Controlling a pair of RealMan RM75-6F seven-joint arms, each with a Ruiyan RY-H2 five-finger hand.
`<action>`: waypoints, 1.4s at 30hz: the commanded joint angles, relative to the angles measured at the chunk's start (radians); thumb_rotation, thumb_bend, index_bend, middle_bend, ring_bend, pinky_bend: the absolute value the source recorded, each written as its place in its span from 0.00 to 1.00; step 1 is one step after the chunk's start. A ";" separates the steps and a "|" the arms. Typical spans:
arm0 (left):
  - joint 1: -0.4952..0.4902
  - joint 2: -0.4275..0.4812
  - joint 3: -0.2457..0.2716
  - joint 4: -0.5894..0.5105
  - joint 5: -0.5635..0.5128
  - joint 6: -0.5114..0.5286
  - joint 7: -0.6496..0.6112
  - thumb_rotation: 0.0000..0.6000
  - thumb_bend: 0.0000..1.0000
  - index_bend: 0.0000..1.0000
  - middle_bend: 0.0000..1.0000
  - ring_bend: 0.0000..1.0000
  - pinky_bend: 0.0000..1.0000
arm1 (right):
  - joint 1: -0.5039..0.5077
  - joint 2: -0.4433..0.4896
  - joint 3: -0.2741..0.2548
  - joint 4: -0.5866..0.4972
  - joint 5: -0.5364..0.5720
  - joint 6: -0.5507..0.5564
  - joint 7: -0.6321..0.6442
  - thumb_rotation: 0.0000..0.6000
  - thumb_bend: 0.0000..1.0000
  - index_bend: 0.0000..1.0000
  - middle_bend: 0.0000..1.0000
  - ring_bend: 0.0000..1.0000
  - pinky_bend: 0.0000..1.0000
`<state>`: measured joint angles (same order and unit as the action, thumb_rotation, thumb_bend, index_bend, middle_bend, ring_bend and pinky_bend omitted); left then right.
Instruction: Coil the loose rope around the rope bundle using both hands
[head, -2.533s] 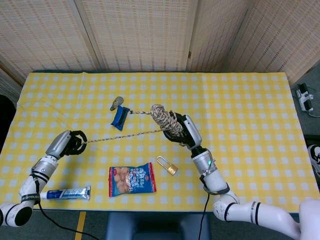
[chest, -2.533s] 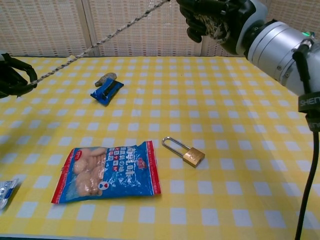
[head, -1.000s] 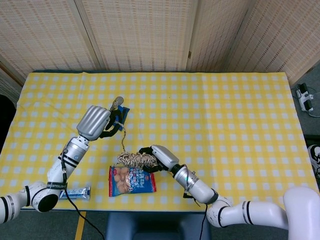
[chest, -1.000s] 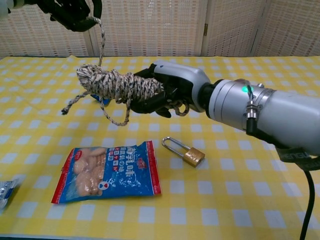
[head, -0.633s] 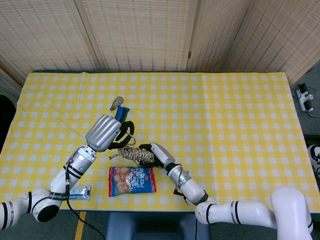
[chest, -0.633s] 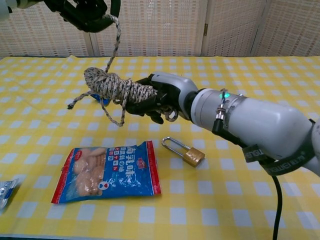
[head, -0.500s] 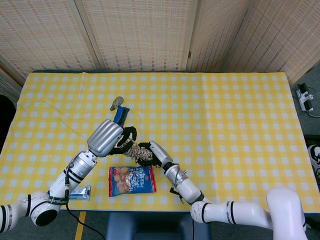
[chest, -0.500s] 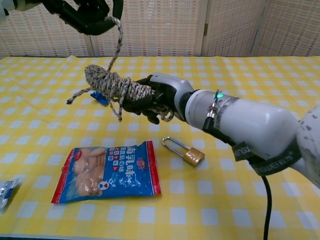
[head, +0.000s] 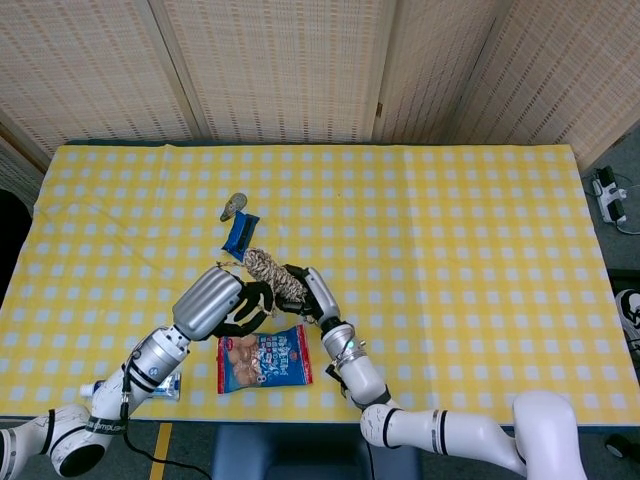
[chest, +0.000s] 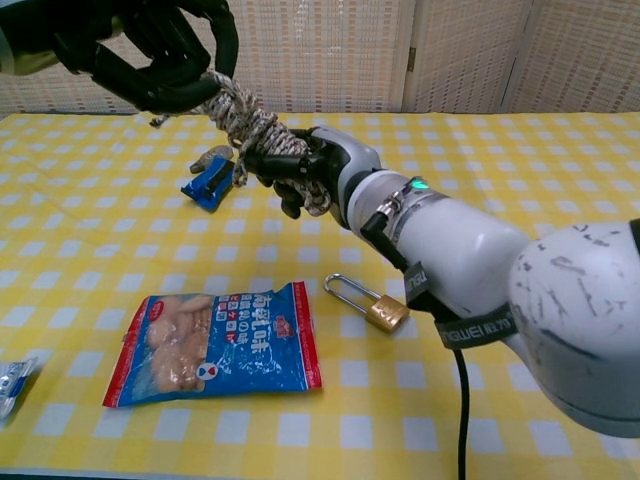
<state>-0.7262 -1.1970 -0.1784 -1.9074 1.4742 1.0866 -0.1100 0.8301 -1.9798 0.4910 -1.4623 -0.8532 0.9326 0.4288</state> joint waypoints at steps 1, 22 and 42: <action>0.015 -0.007 0.021 0.012 0.010 0.001 -0.057 1.00 0.58 0.70 0.89 0.86 0.83 | -0.024 -0.028 0.030 0.036 -0.087 0.013 0.097 1.00 0.65 0.98 0.81 0.90 0.82; 0.053 -0.002 0.055 0.176 -0.085 -0.080 -0.266 1.00 0.58 0.70 0.89 0.86 0.83 | -0.098 0.146 0.030 -0.024 -0.420 -0.008 0.473 1.00 0.65 0.98 0.81 0.90 0.82; 0.064 -0.030 0.032 0.304 -0.157 -0.135 -0.286 1.00 0.58 0.70 0.89 0.86 0.83 | -0.110 0.309 -0.068 -0.095 -0.554 0.033 0.565 1.00 0.65 0.98 0.81 0.90 0.82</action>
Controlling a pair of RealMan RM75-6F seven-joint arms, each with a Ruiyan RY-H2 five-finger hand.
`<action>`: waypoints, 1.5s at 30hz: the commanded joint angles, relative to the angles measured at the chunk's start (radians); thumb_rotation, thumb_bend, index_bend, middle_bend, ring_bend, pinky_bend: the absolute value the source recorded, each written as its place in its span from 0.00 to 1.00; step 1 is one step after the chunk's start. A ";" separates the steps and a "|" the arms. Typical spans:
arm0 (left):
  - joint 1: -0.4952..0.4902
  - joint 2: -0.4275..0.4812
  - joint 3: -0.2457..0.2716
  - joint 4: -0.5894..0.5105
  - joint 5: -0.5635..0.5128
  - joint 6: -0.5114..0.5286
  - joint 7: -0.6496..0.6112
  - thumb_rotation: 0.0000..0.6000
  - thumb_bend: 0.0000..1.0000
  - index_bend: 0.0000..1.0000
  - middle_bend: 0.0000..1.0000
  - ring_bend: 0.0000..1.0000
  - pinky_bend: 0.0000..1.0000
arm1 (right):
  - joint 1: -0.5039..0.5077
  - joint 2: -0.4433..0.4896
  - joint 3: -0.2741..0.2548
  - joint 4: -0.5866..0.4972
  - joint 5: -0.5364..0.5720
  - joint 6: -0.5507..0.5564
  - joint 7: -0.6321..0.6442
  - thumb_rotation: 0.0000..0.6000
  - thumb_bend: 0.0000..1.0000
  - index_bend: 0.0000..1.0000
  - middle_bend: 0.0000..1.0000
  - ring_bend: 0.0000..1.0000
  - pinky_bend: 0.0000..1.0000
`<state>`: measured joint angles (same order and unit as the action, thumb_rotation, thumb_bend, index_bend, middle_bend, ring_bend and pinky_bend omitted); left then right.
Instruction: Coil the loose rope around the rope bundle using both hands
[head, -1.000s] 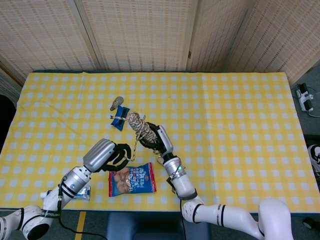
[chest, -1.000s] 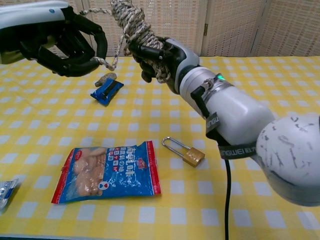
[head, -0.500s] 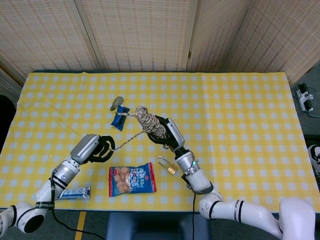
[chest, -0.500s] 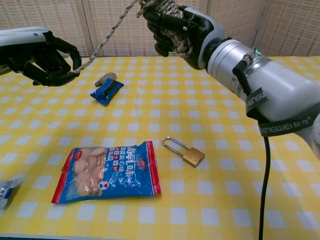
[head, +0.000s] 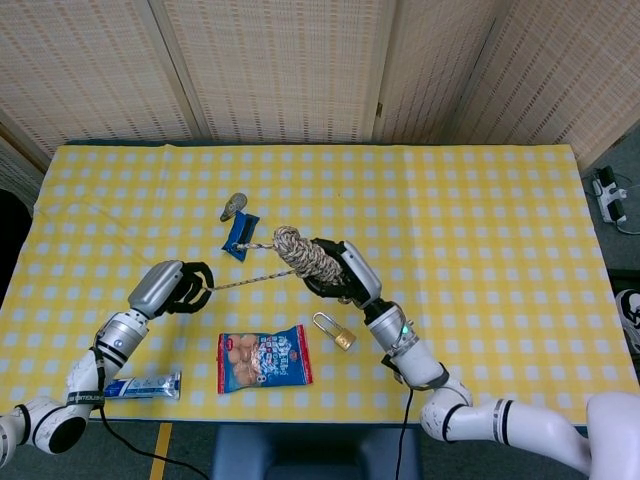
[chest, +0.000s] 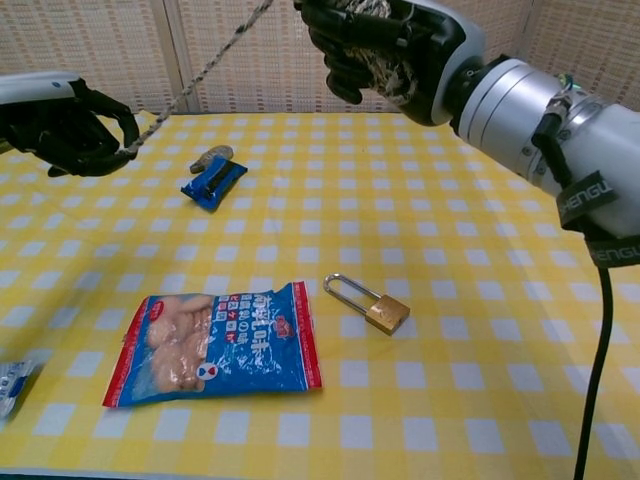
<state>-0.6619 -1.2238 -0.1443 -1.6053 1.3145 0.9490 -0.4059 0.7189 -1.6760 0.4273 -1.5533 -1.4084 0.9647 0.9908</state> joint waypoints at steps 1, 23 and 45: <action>-0.001 -0.006 -0.003 0.004 0.004 0.005 0.020 1.00 0.58 0.70 0.89 0.86 0.83 | 0.003 0.010 -0.009 -0.007 0.003 -0.001 0.005 1.00 0.65 0.98 0.81 0.90 0.82; 0.079 -0.063 0.029 0.112 0.005 0.132 0.212 1.00 0.37 0.08 0.17 0.15 0.32 | -0.006 0.040 -0.027 -0.048 0.134 0.065 -0.268 1.00 0.65 0.98 0.81 0.90 0.82; 0.443 -0.057 0.136 0.285 0.011 0.489 0.271 1.00 0.37 0.18 0.19 0.20 0.29 | -0.031 0.078 -0.022 -0.095 0.204 0.060 -0.345 1.00 0.65 0.98 0.82 0.90 0.82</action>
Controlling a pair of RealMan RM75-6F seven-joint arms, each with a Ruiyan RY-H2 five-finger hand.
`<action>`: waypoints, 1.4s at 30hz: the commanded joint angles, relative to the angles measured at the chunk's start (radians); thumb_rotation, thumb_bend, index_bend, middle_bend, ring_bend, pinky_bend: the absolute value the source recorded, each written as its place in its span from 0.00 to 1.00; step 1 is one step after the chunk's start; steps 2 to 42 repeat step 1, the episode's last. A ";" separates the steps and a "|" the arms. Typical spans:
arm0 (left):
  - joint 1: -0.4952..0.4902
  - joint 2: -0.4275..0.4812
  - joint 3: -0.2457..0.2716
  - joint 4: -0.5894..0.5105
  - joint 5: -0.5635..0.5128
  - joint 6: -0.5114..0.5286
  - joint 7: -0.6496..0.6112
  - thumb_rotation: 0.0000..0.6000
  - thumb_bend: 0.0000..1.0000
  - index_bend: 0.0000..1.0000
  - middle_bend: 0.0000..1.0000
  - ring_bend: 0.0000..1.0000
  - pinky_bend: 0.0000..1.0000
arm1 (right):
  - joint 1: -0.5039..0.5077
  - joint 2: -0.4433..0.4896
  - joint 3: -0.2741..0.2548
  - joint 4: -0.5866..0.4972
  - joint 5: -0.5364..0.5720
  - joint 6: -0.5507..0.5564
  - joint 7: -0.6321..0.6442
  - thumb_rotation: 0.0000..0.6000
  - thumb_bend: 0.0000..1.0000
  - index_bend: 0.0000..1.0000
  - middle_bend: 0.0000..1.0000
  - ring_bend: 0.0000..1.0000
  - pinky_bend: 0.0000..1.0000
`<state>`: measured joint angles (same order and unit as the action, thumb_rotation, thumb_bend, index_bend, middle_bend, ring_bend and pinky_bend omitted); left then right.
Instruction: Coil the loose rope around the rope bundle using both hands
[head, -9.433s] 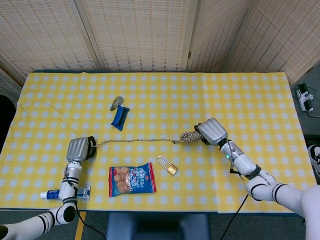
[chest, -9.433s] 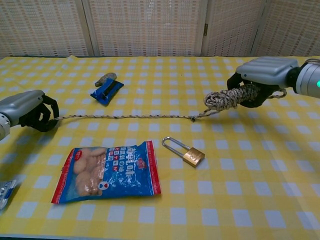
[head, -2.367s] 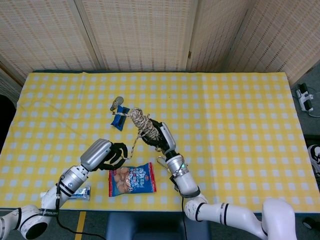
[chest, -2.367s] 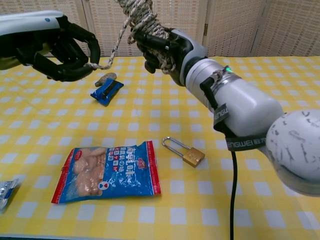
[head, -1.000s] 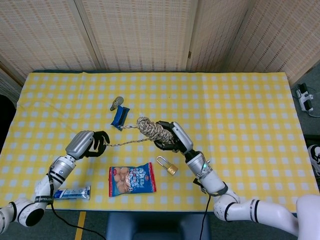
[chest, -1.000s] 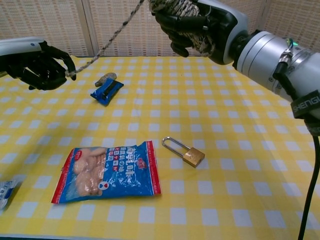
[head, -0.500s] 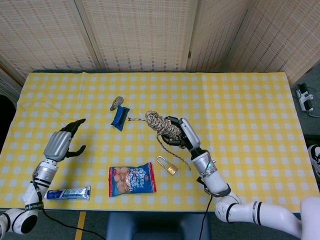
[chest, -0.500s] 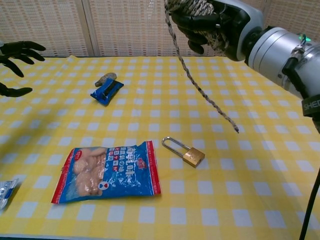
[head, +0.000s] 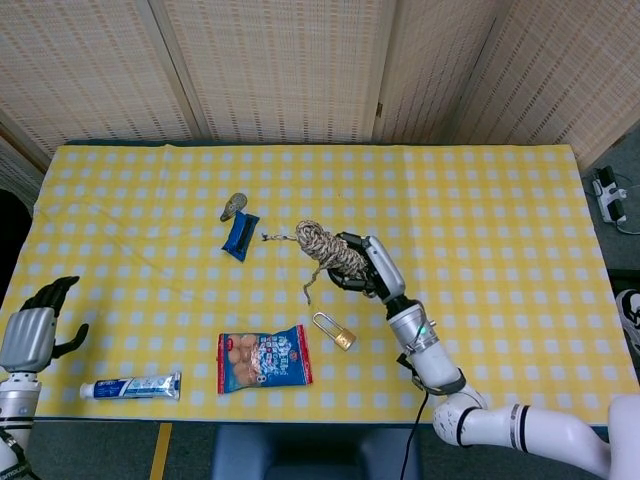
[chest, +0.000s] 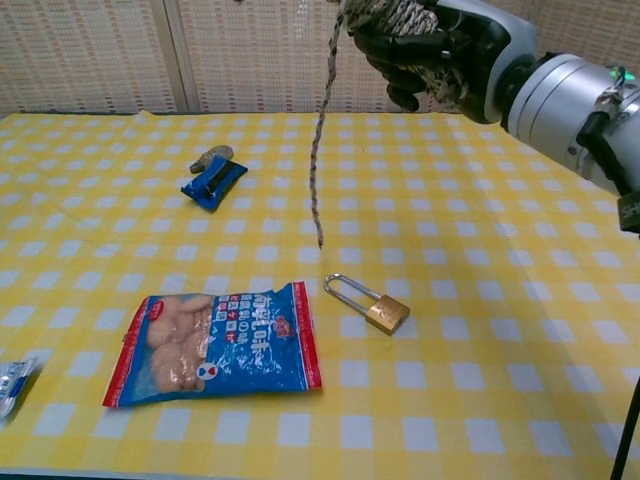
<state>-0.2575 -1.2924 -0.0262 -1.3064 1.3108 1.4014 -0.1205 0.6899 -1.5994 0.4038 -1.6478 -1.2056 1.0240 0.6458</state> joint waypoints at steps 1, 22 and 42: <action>0.058 0.012 0.022 -0.019 0.020 0.056 -0.026 1.00 0.37 0.18 0.19 0.20 0.29 | -0.003 0.004 0.004 -0.002 0.003 0.002 0.002 1.00 0.65 0.98 0.82 0.90 0.82; 0.058 0.012 0.022 -0.019 0.020 0.056 -0.026 1.00 0.37 0.18 0.19 0.20 0.29 | -0.003 0.004 0.004 -0.002 0.003 0.002 0.002 1.00 0.65 0.98 0.82 0.90 0.82; 0.058 0.012 0.022 -0.019 0.020 0.056 -0.026 1.00 0.37 0.18 0.19 0.20 0.29 | -0.003 0.004 0.004 -0.002 0.003 0.002 0.002 1.00 0.65 0.98 0.82 0.90 0.82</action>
